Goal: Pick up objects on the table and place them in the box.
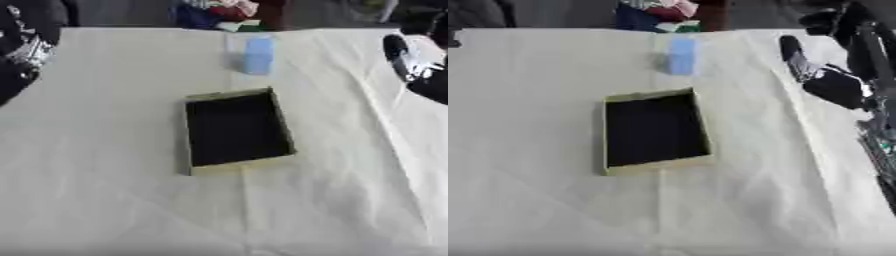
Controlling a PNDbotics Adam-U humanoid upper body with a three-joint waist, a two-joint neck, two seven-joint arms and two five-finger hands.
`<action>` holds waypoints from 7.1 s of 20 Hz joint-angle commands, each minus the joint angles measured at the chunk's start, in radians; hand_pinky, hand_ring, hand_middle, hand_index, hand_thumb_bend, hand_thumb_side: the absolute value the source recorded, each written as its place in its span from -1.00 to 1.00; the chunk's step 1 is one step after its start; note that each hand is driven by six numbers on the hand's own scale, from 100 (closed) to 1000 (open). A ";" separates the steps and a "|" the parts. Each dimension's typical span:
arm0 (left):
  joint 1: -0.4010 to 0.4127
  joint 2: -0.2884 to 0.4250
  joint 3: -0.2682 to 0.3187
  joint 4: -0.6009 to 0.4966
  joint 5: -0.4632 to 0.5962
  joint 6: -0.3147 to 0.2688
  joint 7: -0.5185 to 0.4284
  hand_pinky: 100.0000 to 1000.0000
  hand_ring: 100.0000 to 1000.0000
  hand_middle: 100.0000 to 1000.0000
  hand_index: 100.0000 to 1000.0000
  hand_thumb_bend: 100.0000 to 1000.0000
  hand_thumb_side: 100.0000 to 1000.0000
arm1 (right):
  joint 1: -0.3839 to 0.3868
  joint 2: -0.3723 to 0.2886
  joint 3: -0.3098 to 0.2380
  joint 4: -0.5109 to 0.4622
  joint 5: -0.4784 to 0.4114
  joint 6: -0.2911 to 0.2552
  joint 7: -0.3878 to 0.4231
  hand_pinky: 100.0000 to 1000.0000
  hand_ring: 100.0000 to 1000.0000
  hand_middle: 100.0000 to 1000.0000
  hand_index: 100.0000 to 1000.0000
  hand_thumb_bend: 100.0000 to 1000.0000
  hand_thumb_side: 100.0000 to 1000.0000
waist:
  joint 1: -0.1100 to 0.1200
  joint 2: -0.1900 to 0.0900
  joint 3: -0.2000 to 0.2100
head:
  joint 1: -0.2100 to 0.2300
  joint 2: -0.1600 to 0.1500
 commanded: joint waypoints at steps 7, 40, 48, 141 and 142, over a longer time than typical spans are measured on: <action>-0.025 0.001 -0.004 -0.010 0.008 -0.001 -0.008 0.35 0.53 0.62 0.74 -0.54 0.55 | -0.136 -0.215 0.056 0.059 -0.079 0.002 0.107 0.49 0.48 0.59 0.78 -0.52 -0.42 | -0.005 -0.018 0.022 | -0.022 0.005; -0.192 -0.101 -0.074 -0.044 0.023 -0.012 -0.084 0.35 0.53 0.62 0.74 -0.54 0.55 | -0.654 -0.102 0.143 0.918 0.405 -0.175 0.603 0.77 0.85 0.85 0.98 -0.22 -0.57 | -0.036 0.046 0.256 | -0.192 -0.076; -0.199 -0.105 -0.077 -0.047 0.025 -0.010 -0.089 0.35 0.53 0.62 0.74 -0.53 0.55 | -0.652 -0.102 0.128 0.974 0.449 -0.171 0.552 0.78 0.85 0.87 0.98 -0.25 -0.50 | -0.032 0.058 0.278 | -0.213 -0.090; -0.140 -0.093 -0.060 -0.030 0.017 -0.008 -0.071 0.35 0.53 0.62 0.74 -0.54 0.56 | -0.524 0.030 0.415 0.523 0.726 -0.364 0.497 0.86 0.87 0.95 1.00 -0.30 -0.42 | -0.003 0.011 0.169 | -0.159 -0.064; -0.139 -0.092 -0.060 -0.030 0.017 -0.008 -0.070 0.35 0.53 0.62 0.74 -0.54 0.56 | -0.522 0.025 0.410 0.513 0.724 -0.364 0.491 0.86 0.88 0.98 1.00 -0.28 -0.39 | -0.002 0.010 0.167 | -0.158 -0.064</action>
